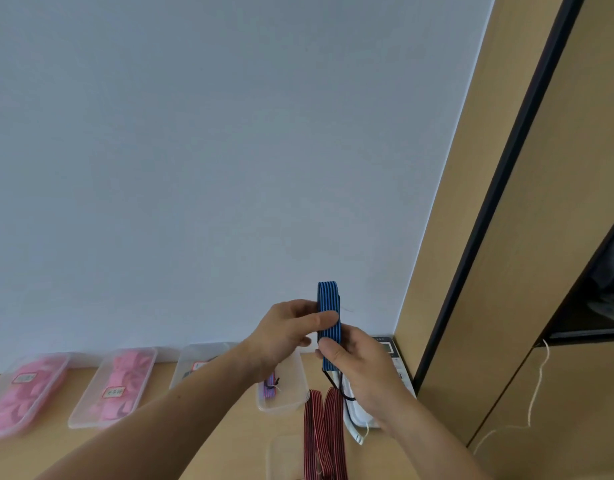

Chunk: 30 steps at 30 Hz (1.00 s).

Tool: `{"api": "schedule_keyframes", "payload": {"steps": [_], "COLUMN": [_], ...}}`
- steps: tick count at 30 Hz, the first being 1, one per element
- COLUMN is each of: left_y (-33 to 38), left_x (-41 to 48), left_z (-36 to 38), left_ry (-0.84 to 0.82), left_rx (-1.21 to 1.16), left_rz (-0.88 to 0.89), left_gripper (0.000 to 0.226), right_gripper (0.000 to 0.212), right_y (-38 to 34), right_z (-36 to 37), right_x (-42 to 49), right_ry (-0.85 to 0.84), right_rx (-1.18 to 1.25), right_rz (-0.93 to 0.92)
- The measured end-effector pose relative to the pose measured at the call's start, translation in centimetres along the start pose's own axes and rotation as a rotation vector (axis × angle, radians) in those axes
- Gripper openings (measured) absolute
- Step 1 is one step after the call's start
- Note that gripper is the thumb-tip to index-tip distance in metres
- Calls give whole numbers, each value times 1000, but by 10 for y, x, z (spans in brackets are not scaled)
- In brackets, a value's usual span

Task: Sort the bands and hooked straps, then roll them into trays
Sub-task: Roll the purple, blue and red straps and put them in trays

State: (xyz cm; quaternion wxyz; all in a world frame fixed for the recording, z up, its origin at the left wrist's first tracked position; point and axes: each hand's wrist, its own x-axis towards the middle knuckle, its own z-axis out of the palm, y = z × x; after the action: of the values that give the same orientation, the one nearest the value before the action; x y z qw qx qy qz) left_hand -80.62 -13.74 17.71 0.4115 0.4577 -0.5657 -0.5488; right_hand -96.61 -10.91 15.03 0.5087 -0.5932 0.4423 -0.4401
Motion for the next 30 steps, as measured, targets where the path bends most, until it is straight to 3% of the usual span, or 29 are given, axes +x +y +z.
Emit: {"api": "schedule_keyframes", "payload": {"steps": [2,6,14,21,23,25,30], "left_y": [0,1,-3,-4,-8,-10,-23], "left_x": [1,0,2,4,3,2,2], "left_z": [0,2,8,1,0,1,-3], "left_ry": [12,-53,-18,-41,-27,31,78], "left_rx": [8,-107,-110,-9,75,200,635], "left_rz": [22,33,104,217,268,359,630], "left_gripper": [45,45,42,49,51,51,54], "right_gripper": [11,35,47,25,12,11,52], "right_y": [0,0,8,4,0,-2,-5], "right_z": [-2,-3,8,3,1,2,0], "right_x": [0,-6,-10,-5,-4,-3,2], "right_ry": [-5,-37,111,134,93,82,64], "right_rx": [-5,122,32,548,666,746,879], "right_rz": [27,58,-3,286,325,343,381]}}
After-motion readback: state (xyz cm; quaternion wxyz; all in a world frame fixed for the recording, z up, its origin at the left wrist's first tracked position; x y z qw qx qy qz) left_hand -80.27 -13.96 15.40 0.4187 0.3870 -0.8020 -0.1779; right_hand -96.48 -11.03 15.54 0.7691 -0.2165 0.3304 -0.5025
